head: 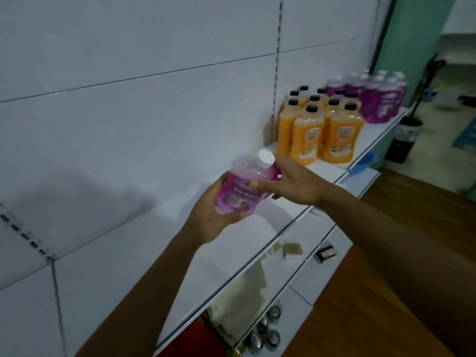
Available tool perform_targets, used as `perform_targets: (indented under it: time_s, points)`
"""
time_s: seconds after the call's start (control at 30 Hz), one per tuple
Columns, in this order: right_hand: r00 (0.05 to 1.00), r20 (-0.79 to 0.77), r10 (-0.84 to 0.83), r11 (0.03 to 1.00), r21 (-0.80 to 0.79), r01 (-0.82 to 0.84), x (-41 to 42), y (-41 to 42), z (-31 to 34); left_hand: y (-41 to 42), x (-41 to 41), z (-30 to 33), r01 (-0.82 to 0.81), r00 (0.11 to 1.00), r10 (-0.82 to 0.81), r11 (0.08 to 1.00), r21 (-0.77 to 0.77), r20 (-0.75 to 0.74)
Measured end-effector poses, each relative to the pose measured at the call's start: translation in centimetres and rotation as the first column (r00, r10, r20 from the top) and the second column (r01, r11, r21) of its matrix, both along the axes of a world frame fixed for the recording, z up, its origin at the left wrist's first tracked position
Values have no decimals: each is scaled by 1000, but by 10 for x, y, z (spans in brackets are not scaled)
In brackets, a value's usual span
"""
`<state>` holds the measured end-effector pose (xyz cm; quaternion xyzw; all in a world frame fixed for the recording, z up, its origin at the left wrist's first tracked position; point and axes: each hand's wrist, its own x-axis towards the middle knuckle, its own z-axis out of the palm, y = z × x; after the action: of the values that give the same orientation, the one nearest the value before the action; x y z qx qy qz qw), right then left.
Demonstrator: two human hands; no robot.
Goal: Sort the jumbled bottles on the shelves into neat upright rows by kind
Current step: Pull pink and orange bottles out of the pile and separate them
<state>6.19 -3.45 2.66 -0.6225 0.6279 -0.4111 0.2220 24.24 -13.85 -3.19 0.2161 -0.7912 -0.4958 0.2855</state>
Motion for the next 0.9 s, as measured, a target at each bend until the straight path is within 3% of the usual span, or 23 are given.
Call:
perform_targets:
  time_s: [0.2,0.43,0.67,0.9]
  points:
    - [971,-135,-195,979,38,202,-107,69,4,39,-132,-14,103,993,-103,995,11,54]
    - [861,-170,-480,875,-17,484,-258,154,-4,106,-320,-15,213,977,-212,977,33,-10]
    - [793,-175,-583,810,-53,584,-373,171,-4,133,-450,-15,210,978,-209,976,55,-23]
    - [787,-208,-580,814,-100,573,-477,118,-10,94,-561,-34,132,988,-121,985,110,-99]
